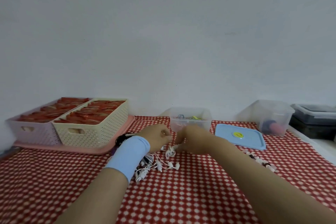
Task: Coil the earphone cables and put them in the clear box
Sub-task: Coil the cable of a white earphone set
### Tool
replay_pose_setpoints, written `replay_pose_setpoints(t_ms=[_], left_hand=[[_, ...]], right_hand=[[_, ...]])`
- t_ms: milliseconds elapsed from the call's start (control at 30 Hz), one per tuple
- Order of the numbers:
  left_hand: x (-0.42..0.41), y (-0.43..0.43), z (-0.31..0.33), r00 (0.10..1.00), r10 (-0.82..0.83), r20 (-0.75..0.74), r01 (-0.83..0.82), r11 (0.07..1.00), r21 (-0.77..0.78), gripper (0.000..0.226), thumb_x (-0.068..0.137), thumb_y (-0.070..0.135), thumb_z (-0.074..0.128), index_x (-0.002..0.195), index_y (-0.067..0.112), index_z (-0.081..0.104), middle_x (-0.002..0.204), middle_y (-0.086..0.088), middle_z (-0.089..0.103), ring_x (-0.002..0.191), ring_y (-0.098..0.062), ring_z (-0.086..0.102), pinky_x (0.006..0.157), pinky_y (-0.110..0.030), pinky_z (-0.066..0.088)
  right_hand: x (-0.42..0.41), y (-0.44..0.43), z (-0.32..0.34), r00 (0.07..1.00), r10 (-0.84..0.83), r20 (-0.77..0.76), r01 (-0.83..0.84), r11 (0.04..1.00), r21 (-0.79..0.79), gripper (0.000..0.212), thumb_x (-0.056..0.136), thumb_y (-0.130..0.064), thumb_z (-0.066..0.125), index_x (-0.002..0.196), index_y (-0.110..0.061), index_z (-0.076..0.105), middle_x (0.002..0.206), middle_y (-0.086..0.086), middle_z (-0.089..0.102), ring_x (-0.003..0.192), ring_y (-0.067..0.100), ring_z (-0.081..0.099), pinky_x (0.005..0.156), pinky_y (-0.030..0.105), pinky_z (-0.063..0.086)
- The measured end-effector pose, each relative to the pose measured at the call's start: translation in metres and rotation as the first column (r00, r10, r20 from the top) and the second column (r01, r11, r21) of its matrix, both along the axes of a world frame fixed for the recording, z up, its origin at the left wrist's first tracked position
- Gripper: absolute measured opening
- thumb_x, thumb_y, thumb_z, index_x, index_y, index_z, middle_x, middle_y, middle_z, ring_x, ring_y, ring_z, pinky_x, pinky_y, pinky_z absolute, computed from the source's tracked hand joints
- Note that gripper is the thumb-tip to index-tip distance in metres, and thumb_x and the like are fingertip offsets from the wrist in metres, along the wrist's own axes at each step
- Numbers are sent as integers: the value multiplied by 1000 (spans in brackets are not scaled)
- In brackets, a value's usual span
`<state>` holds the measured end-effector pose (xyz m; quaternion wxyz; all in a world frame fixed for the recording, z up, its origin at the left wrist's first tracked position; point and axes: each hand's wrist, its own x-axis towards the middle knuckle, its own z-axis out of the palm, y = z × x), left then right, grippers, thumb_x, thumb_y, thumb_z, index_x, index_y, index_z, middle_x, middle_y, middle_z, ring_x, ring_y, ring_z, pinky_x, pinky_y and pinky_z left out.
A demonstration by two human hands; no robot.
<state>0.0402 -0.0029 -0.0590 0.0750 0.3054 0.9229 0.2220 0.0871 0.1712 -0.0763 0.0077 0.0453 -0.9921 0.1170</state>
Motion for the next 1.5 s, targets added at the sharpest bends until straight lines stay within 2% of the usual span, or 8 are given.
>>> replay_pose_setpoints(t_ms=[233,400,633,800,967,1100,1367,1500], left_hand=[[13,35,4,1000,-26,-14,29,972,234,28,86,25,71,115,26,70,98,2,71,91,-15,66,90,-33,52],[22,59,-1,1000,-24,6,21,949,314,18,83,30,73,100,24,76,85,12,70,75,-5,62,73,-24,46],[37,81,-19,1000,-10,13,9,1000,16,17,88,31,67,101,23,75,114,8,68,97,-9,60,87,-24,44],[35,83,-26,996,63,-61,-76,967,-242,28,90,32,62,115,24,73,124,5,67,110,-17,61,99,-33,50],[39,92,-33,980,16,-197,-26,999,-45,36,91,19,59,120,38,67,143,9,52,132,-17,46,113,-37,38],[45,100,-41,979,-50,-196,67,994,82,21,92,28,62,106,38,73,127,10,63,117,-12,56,106,-33,43],[54,109,-45,973,-27,-231,20,999,-32,40,94,59,45,93,29,71,95,9,70,89,-12,62,86,-36,52],[50,114,-47,978,28,-206,-27,1000,6,12,90,45,61,93,34,65,100,12,68,92,-11,63,90,-35,52]], right_hand=[[27,39,25,994,-85,-66,44,881,-471,20,88,-23,76,105,-19,68,78,-3,77,79,11,73,80,25,54],[55,74,28,987,-154,-52,91,789,-607,13,88,-20,76,100,-15,75,80,6,78,72,7,71,72,19,50],[78,95,7,981,-195,22,179,841,-511,11,91,-15,71,99,-17,79,90,-1,78,66,3,68,61,17,53],[92,117,-4,927,-373,-33,338,872,-354,15,88,-13,73,93,-26,81,94,-10,76,86,6,68,75,14,51],[94,120,-13,905,-422,41,423,888,-180,5,85,-30,77,84,-27,81,84,-10,75,80,7,67,68,20,53],[95,119,-13,898,-439,40,440,896,-50,19,85,-45,75,87,-27,82,86,-11,75,81,7,66,69,24,54],[97,106,-17,893,-441,-87,381,846,-372,8,88,-19,72,92,-22,80,90,-9,74,83,7,66,78,23,54],[98,96,-20,898,-424,-114,322,813,-486,13,87,-16,73,87,-29,75,86,-10,73,77,5,66,66,15,50]])
